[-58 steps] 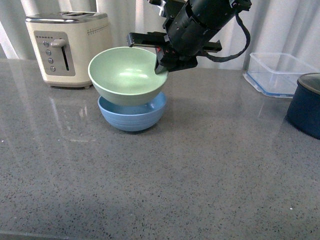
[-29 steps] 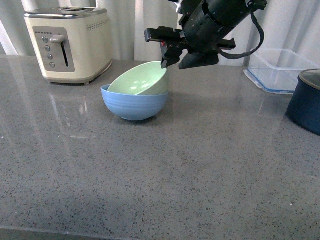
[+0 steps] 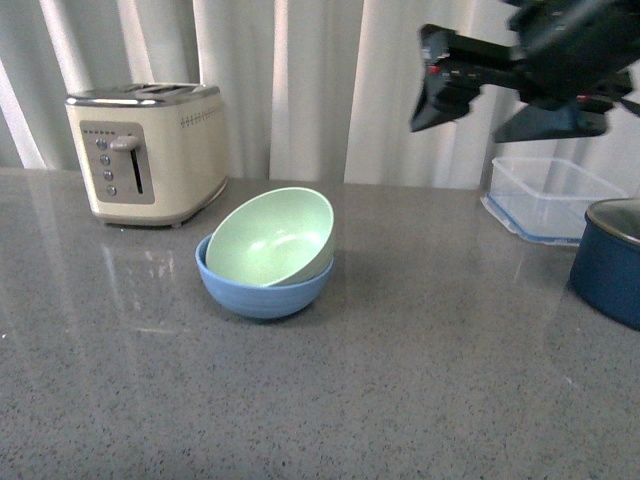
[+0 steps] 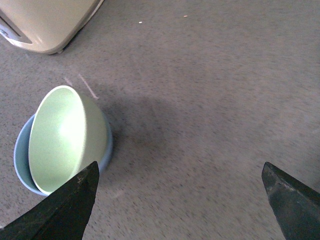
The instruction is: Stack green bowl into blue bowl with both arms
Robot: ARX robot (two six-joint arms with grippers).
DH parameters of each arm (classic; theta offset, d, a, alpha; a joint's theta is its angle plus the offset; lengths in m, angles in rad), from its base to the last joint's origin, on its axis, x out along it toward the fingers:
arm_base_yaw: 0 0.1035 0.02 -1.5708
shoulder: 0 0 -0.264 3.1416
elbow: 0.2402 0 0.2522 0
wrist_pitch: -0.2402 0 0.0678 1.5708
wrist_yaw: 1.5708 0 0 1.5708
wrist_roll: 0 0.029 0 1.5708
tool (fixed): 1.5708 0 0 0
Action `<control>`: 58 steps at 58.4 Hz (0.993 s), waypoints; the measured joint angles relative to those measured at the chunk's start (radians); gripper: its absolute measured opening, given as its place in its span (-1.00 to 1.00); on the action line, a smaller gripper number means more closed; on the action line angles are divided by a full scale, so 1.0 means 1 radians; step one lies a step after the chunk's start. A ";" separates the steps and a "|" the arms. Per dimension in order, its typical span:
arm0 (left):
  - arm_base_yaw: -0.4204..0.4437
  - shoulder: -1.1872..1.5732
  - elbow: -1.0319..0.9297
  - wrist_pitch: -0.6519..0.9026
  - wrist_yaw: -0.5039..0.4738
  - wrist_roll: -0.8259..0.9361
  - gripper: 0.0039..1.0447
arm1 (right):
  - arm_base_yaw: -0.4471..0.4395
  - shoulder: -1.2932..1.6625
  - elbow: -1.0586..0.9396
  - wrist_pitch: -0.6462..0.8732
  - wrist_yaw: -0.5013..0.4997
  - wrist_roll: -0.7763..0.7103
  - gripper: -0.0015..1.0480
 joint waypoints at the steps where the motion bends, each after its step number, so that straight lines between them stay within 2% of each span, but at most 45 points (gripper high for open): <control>1: 0.000 0.000 0.000 0.000 0.000 0.000 0.87 | -0.012 -0.031 -0.033 0.003 0.000 -0.001 0.81; 7: 0.000 0.000 0.000 0.000 0.000 0.000 0.87 | -0.105 -0.249 -0.273 0.001 0.005 -0.011 0.81; 16: 0.000 0.000 0.000 0.000 0.000 0.000 0.87 | -0.194 -0.467 -0.506 -0.018 0.002 -0.011 0.81; 23: 0.000 0.000 0.000 0.000 0.000 0.000 0.87 | -0.236 -0.605 -0.631 -0.018 0.029 -0.019 0.81; 31: 0.000 0.000 0.000 0.000 0.000 0.000 0.87 | -0.245 -0.648 -0.664 0.006 0.054 -0.020 0.79; 35: 0.000 0.000 0.000 0.000 0.000 0.000 0.87 | -0.215 -0.690 -0.810 0.346 0.164 -0.029 0.58; 40: 0.000 0.000 0.000 0.000 0.000 0.000 0.87 | -0.201 -0.738 -0.967 0.667 0.181 -0.037 0.31; 43: 0.000 0.000 0.000 0.000 0.000 0.000 0.87 | -0.200 -0.769 -1.035 0.790 0.185 -0.040 0.14; 48: 0.000 0.000 0.000 0.000 0.000 0.000 0.87 | -0.200 -0.821 -1.104 0.869 0.189 -0.042 -0.17; 51: 0.000 0.000 0.000 0.000 0.000 0.000 0.87 | -0.200 -0.855 -1.157 0.878 0.189 -0.042 -0.44; 58: 0.000 0.000 0.000 0.000 0.000 0.000 0.87 | -0.200 -0.909 -1.223 0.879 0.189 -0.043 -0.84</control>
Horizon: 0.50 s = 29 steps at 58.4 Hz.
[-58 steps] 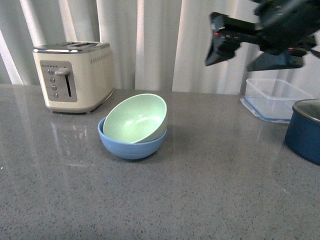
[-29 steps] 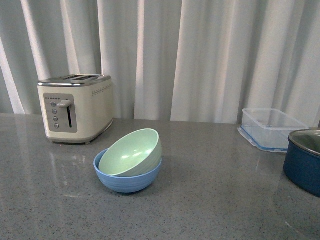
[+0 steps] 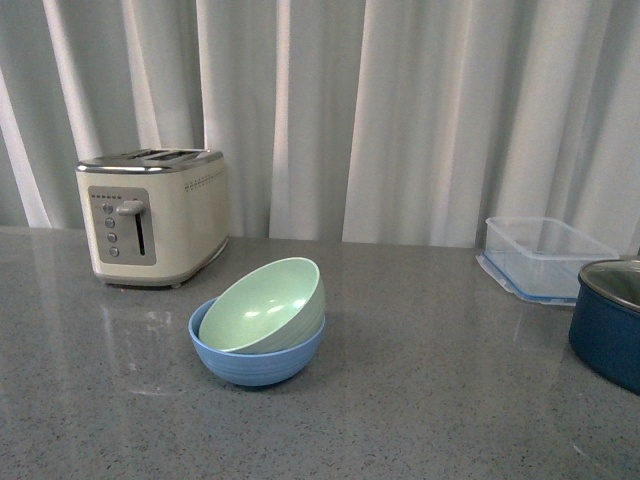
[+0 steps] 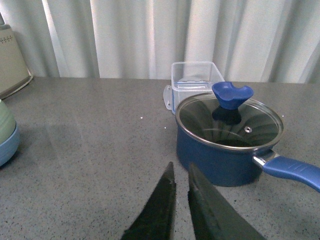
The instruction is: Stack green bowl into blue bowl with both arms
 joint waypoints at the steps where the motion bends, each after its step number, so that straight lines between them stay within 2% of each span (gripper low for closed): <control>1: 0.000 0.000 0.000 0.000 0.000 0.000 0.87 | 0.000 -0.010 -0.008 0.000 0.000 0.000 -0.91; 3: 0.000 0.000 0.000 0.000 0.000 0.000 0.87 | 0.000 -0.024 -0.020 0.000 0.000 -0.004 -0.99; 29: 0.000 0.000 0.000 0.000 0.000 0.000 0.87 | 0.000 -0.240 -0.146 -0.086 0.000 -0.003 -0.98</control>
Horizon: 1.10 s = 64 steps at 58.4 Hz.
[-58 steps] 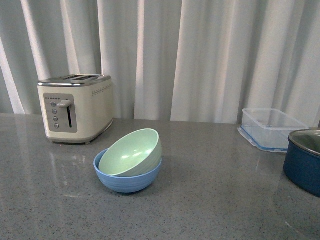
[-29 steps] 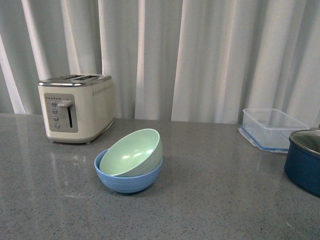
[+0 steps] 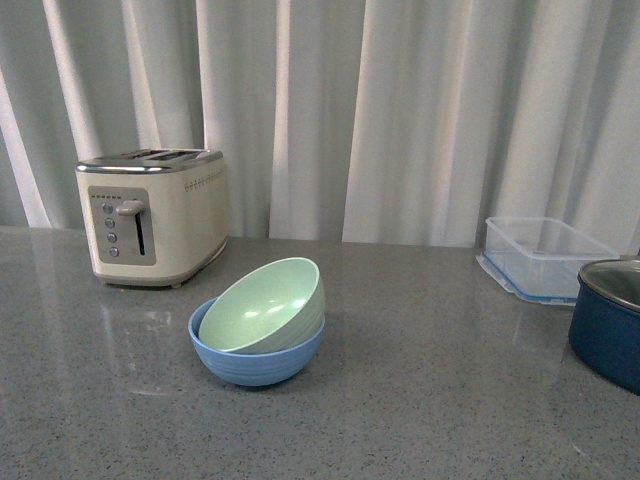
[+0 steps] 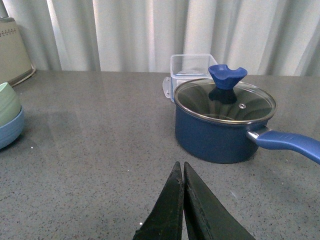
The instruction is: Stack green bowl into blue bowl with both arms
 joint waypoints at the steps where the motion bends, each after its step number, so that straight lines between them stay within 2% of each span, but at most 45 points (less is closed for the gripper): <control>1: 0.000 0.000 0.000 0.000 0.000 0.000 0.87 | 0.000 -0.009 -0.002 -0.006 0.000 0.000 -0.98; 16: 0.000 0.000 0.000 0.000 0.000 0.000 0.87 | 0.000 -0.134 -0.039 -0.094 0.000 0.000 -0.98; 21: 0.000 0.000 0.000 0.000 0.000 0.000 0.87 | 0.000 -0.156 -0.070 -0.077 0.000 0.000 -0.98; 64: 0.000 0.000 0.000 0.000 0.000 0.000 0.87 | 0.000 -0.388 -0.071 -0.304 0.000 0.000 -0.98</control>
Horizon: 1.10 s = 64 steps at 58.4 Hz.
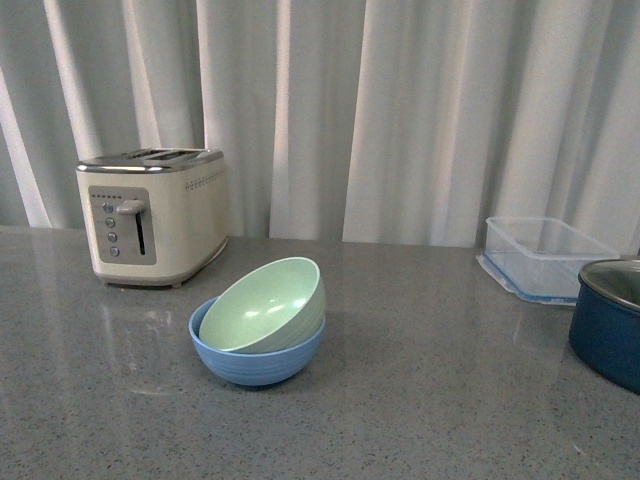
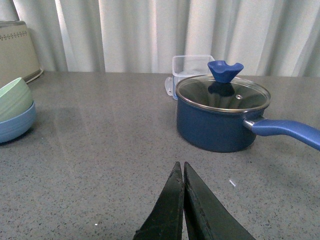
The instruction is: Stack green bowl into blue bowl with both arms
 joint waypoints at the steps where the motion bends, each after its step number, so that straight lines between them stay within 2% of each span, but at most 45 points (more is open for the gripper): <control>1: 0.000 0.000 0.000 0.000 0.000 0.000 0.87 | 0.000 -0.008 0.000 -0.008 0.000 0.000 -0.98; 7: 0.000 0.000 0.000 0.000 -0.001 0.000 0.87 | 0.000 -0.134 0.001 -0.167 0.000 0.000 -0.98; 17: 0.000 0.000 0.000 0.000 0.000 0.000 0.87 | 0.000 -0.171 0.001 -0.178 0.000 -0.001 -0.97; 30: 0.000 0.000 0.000 0.000 0.000 0.000 0.87 | 0.000 -0.171 0.001 -0.178 0.000 -0.002 0.09; 41: 0.000 0.000 0.000 0.000 0.000 0.000 0.87 | 0.000 -0.171 0.001 -0.178 0.000 -0.002 0.82; 64: 0.000 0.000 0.000 0.000 0.000 0.000 0.87 | 0.000 -0.171 0.001 -0.178 0.000 -0.001 0.81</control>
